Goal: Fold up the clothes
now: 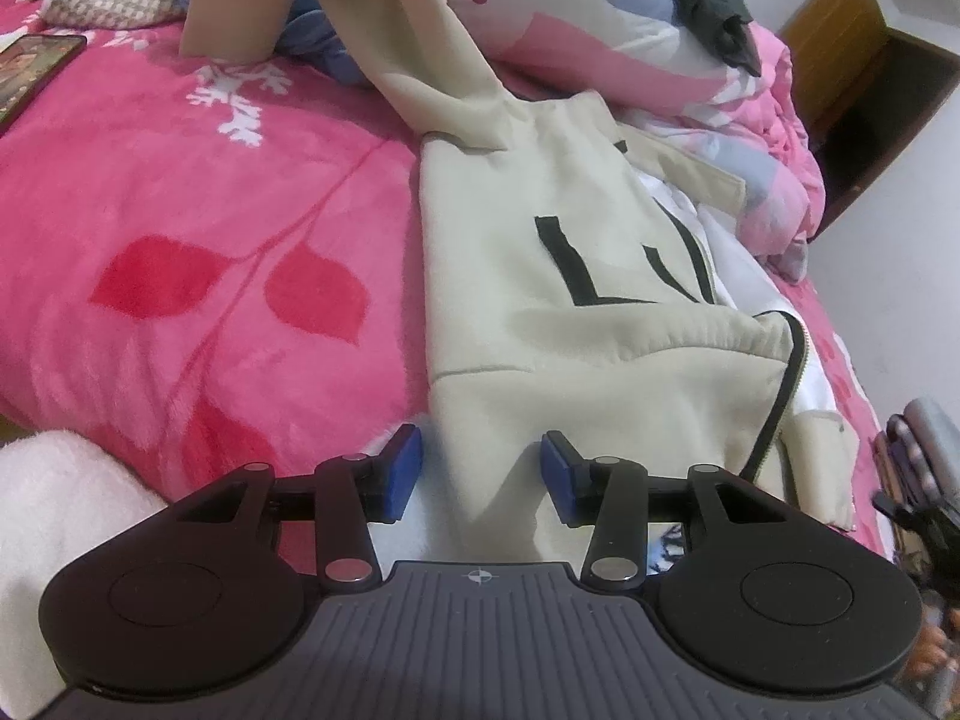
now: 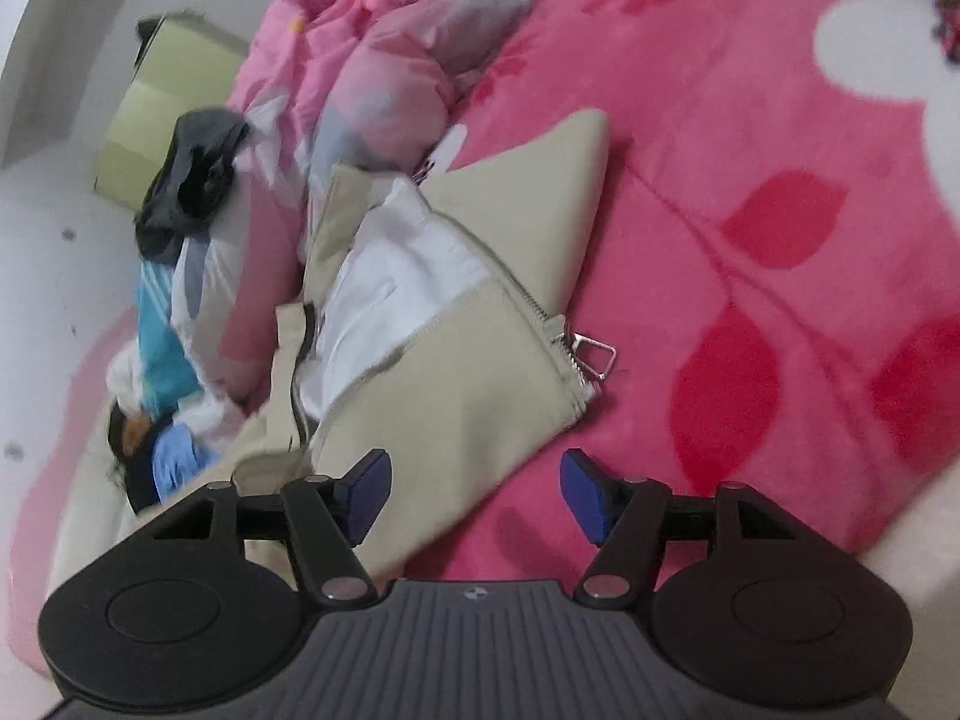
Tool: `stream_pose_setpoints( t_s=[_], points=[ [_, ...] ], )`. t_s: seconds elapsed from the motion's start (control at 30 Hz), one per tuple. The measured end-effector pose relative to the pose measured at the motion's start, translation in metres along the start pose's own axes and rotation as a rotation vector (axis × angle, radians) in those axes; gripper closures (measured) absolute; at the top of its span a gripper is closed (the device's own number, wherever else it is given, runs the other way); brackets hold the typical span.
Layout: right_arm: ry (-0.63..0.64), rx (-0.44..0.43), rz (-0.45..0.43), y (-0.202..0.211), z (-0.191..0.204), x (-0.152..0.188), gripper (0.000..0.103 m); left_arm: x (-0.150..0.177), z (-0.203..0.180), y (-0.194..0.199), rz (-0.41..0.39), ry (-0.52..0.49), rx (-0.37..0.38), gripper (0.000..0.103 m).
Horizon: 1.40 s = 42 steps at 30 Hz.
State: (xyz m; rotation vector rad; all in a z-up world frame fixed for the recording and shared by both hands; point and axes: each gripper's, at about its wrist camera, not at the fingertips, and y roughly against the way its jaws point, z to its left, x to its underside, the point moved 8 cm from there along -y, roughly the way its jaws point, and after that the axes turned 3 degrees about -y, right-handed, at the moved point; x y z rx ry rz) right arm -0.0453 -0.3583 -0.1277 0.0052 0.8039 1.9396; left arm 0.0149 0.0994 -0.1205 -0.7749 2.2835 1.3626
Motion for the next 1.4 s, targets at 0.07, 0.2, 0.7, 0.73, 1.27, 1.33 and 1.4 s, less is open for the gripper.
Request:
stream_pose_setpoints(
  t_s=[0.07, 0.2, 0.7, 0.73, 1.27, 1.33, 1.4],
  points=[
    [-0.014, -0.029, -0.010, -0.007, 0.002, -0.007, 0.041, 0.003, -0.003, 0.001, 0.012, 0.013, 0.012, 0.060],
    [-0.040, -0.090, -0.033, -0.019, 0.007, -0.021, 0.063, 0.007, -0.007, 0.000, -0.002, 0.006, -0.009, 0.059],
    [0.166, -0.034, -0.389, 0.057, 0.038, -0.129, 0.098, 0.003, -0.001, -0.003, 0.022, 0.049, 0.023, 0.060],
    [0.177, 0.028, -0.391, 0.051, 0.027, -0.133, 0.098, 0.003, 0.000, -0.003, 0.023, 0.051, 0.027, 0.061],
    [0.125, 0.245, -0.340, 0.043, -0.033, -0.097, 0.051, 0.003, 0.005, -0.004, 0.037, 0.064, 0.077, 0.060],
    [0.178, 0.161, -0.293, 0.042, -0.010, -0.075, 0.051, 0.003, 0.005, -0.003, 0.032, 0.064, 0.083, 0.060],
    [0.230, 0.077, -0.245, 0.042, 0.012, -0.052, 0.051, 0.003, 0.005, -0.002, 0.027, 0.065, 0.089, 0.060]
  ],
)
